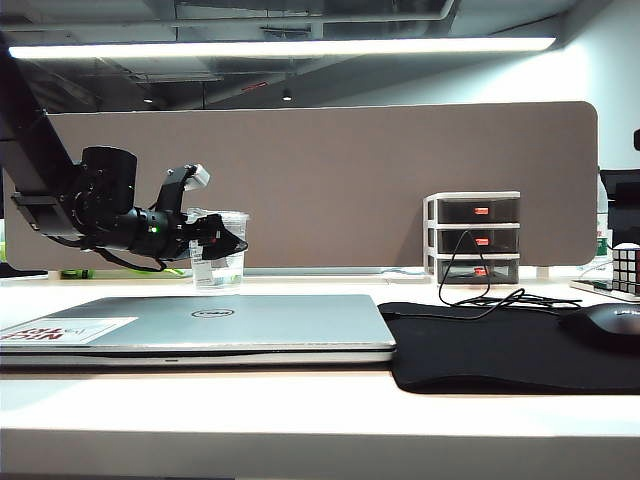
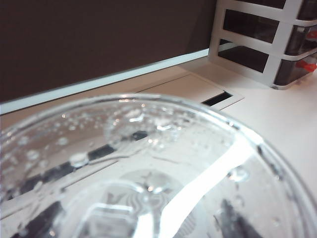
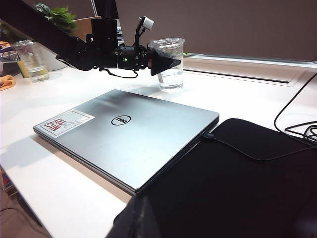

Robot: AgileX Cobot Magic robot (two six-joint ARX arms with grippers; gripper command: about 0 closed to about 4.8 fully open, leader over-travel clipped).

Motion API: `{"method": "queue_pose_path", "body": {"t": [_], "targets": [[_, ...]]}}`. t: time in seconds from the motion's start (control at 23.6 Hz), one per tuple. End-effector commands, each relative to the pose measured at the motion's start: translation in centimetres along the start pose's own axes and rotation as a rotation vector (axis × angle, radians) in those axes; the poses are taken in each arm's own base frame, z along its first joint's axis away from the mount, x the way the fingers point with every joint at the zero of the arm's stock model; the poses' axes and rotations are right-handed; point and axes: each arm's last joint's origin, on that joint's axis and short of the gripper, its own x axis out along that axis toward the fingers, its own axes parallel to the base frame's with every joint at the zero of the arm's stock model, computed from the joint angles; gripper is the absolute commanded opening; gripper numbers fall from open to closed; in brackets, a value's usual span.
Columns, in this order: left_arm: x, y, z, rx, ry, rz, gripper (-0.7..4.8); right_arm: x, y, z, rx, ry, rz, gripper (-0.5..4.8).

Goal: Pick up the coffee cup and place it on the left side of the laptop.

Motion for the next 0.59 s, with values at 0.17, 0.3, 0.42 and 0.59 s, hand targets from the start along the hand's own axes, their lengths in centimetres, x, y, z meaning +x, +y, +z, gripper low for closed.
{"method": "queue_pose_path", "body": {"t": [0.17, 0.3, 0.42, 0.59], "targets": [[-0.8, 0.8, 0.7, -0.06, -0.025, -0.019, 3.93, 0.0, 0.0, -0.1, -0.007, -0.005, 0.002, -0.01], [-1.5, 1.3, 1.3, -0.064, -0.03, -0.024, 3.92, 0.0, 0.0, -0.1, -0.007, -0.005, 0.003, -0.01], [-2.6, 1.9, 2.2, -0.052, -0.037, -0.002, 3.61, 0.0, 0.0, -0.1, -0.007, -0.005, 0.003, -0.01], [-4.9, 2.6, 3.8, 0.015, -0.058, -0.024, 3.62, 0.0, 0.0, -0.1, -0.007, -0.005, 0.003, -0.01]]}}
